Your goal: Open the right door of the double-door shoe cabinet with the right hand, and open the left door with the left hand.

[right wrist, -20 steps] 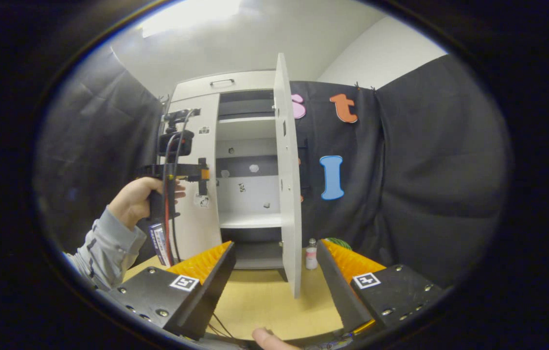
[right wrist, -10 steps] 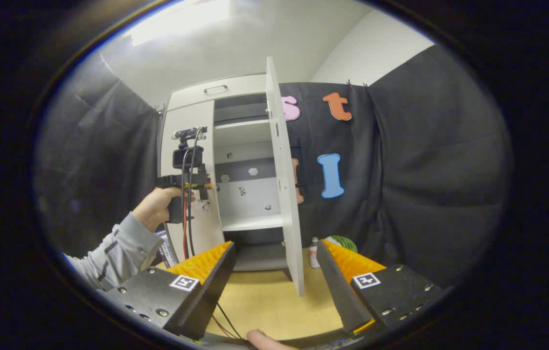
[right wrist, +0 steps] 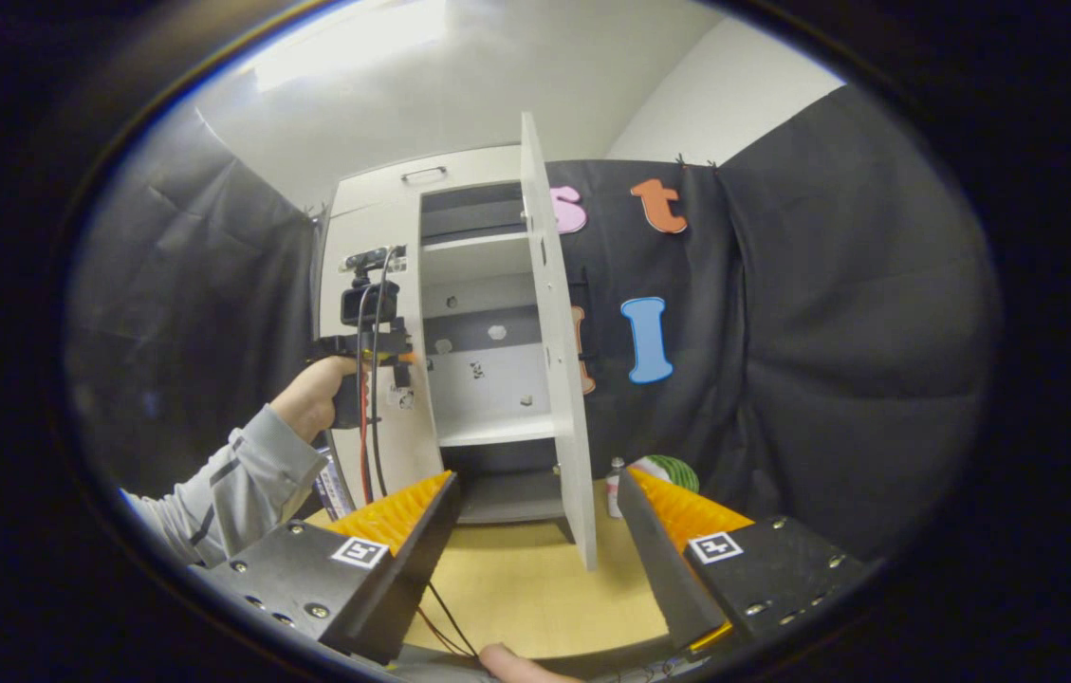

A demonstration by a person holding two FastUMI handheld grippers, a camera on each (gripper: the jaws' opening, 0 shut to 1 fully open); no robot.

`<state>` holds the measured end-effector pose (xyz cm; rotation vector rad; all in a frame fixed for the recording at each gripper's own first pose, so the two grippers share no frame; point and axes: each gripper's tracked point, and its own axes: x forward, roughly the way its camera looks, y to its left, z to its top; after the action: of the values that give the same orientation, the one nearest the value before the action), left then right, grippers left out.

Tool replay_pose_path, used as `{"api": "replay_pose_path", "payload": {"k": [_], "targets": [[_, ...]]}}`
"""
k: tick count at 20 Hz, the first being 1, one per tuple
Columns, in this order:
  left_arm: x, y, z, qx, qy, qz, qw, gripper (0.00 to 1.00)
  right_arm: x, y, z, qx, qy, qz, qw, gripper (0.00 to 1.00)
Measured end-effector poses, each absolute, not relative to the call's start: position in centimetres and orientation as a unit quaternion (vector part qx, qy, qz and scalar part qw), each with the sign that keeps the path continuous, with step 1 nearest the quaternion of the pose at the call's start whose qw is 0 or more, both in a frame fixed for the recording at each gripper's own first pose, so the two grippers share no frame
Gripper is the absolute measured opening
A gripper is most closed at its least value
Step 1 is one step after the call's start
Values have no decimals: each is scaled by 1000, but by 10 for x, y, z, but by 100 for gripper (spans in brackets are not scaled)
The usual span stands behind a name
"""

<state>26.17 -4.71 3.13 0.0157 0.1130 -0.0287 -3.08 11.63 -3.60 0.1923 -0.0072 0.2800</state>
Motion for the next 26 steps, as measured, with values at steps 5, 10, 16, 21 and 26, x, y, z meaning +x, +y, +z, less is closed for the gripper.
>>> {"api": "replay_pose_path", "payload": {"k": [5, 10, 16, 21, 26], "targets": [[228, -43, 34, -7, 71, -32, 997, 22, -55, 124, -36, 83, 4, 142, 986, 99], [198, -34, 36, 2, 70, -43, 997, 22, -76, 129, -31, 89, 2, 135, 987, 99], [156, -14, 40, 8, 56, -54, 997, 22, -89, 127, -33, 98, 4, 118, 988, 99], [122, 12, 45, 2, 52, -61, 997, 22, -100, 131, -37, 98, 9, 121, 988, 99], [103, 34, 49, -9, 46, -57, 997, 20, -108, 138, -39, 97, 12, 129, 987, 99]]}}
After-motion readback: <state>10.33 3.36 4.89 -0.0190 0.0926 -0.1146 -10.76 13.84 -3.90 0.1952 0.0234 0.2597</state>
